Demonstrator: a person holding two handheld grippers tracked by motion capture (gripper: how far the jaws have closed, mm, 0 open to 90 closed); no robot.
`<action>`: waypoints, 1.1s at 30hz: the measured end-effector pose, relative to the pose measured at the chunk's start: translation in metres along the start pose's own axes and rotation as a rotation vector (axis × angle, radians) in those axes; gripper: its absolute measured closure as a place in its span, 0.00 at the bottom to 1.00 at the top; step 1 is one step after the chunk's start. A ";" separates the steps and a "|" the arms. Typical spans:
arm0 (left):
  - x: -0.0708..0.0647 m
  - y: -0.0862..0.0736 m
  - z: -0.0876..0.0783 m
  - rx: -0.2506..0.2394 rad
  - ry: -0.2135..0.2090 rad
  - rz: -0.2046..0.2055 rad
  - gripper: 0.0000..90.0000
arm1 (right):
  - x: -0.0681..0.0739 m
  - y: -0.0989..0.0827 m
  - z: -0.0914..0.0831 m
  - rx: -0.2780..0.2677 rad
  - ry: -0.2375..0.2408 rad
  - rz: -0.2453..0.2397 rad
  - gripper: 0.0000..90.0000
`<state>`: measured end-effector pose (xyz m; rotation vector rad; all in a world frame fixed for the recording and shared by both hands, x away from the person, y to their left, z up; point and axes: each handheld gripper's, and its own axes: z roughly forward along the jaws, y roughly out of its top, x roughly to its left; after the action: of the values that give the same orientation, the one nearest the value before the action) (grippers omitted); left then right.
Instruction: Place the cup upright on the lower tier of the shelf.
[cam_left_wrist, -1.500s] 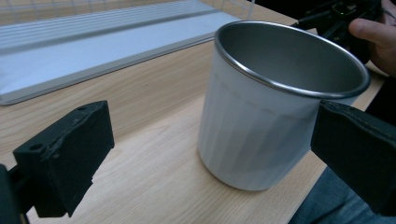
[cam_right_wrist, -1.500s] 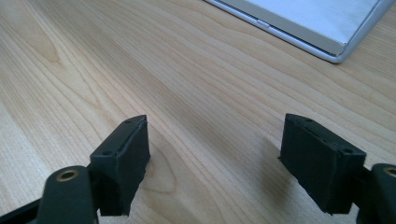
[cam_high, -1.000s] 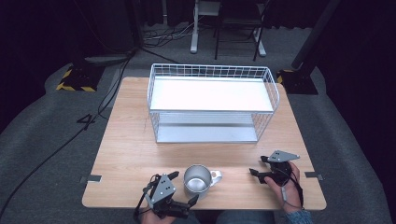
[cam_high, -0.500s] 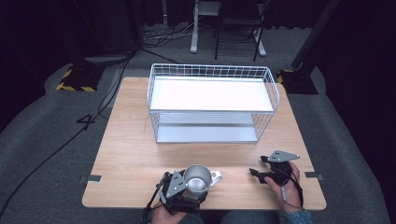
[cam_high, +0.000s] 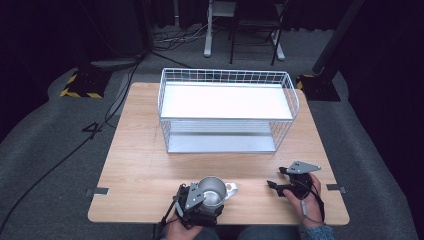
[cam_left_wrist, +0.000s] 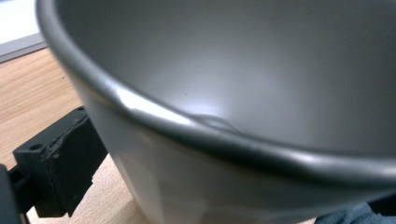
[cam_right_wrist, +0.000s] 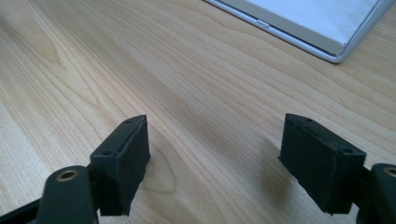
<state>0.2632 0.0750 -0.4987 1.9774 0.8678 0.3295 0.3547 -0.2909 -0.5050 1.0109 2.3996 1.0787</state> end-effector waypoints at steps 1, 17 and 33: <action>0.000 0.000 0.001 0.010 0.002 0.004 0.00 | 0.000 0.000 0.000 0.000 0.000 0.001 0.27; -0.003 -0.002 0.002 0.035 0.020 0.021 0.08 | 0.000 0.000 0.000 0.000 0.000 0.001 0.27; 0.003 0.004 0.001 0.045 0.018 0.017 0.10 | 0.000 0.000 0.000 0.000 0.000 0.000 0.27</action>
<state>0.2677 0.0752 -0.4962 2.0274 0.8774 0.3402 0.3547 -0.2909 -0.5050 1.0114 2.3996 1.0787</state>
